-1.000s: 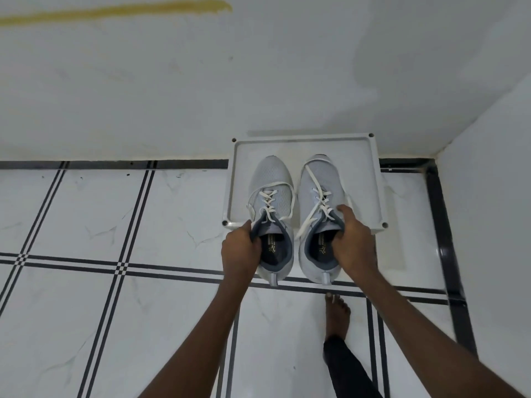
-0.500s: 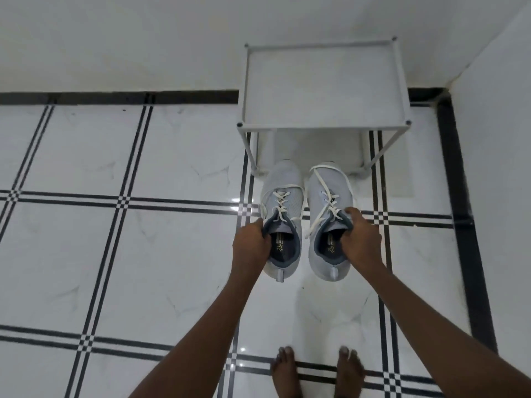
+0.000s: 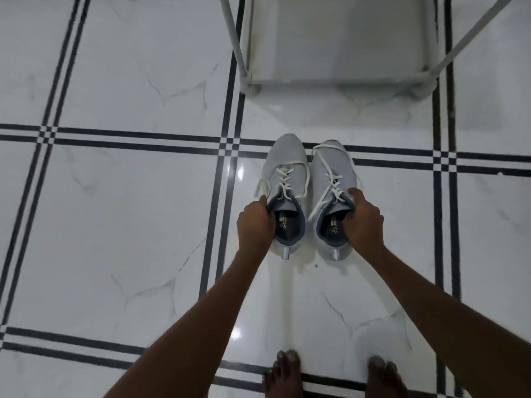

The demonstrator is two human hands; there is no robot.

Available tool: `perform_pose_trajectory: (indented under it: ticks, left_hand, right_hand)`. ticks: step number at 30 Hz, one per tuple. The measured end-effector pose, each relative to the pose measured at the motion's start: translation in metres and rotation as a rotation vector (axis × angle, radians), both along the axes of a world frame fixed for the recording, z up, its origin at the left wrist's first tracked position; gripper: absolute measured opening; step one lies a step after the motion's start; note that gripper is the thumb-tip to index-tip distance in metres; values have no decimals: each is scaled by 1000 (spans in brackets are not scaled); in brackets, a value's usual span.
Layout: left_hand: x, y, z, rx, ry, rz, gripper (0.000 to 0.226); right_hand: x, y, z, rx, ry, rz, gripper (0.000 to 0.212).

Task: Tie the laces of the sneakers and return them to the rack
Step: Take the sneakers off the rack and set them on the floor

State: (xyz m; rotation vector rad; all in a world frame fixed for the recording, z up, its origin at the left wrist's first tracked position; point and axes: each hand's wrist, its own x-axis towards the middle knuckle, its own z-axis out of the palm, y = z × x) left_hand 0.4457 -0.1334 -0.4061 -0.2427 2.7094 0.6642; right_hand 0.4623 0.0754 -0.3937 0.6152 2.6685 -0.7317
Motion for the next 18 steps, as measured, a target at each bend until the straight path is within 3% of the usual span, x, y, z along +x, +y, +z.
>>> perform_pose_trajectory:
  ticks: [7,12,16,18]
  left_hand:
    - [-13,-5,-47,9,78,34,22]
    - [-22,-15,-57,26,124,38,21]
    - [-27,-25,-51,44,290,-40,51]
    - [-34,-28,-48,82,344,-108,41]
  right_hand:
    - [-17,-1,-42,28,55,40,66]
    - [-36,-14,-26,101,-159,18,109]
    - [-52,-48,-15,109,122,265,96]
    - [-59,-61,-20,109,254,437,78]
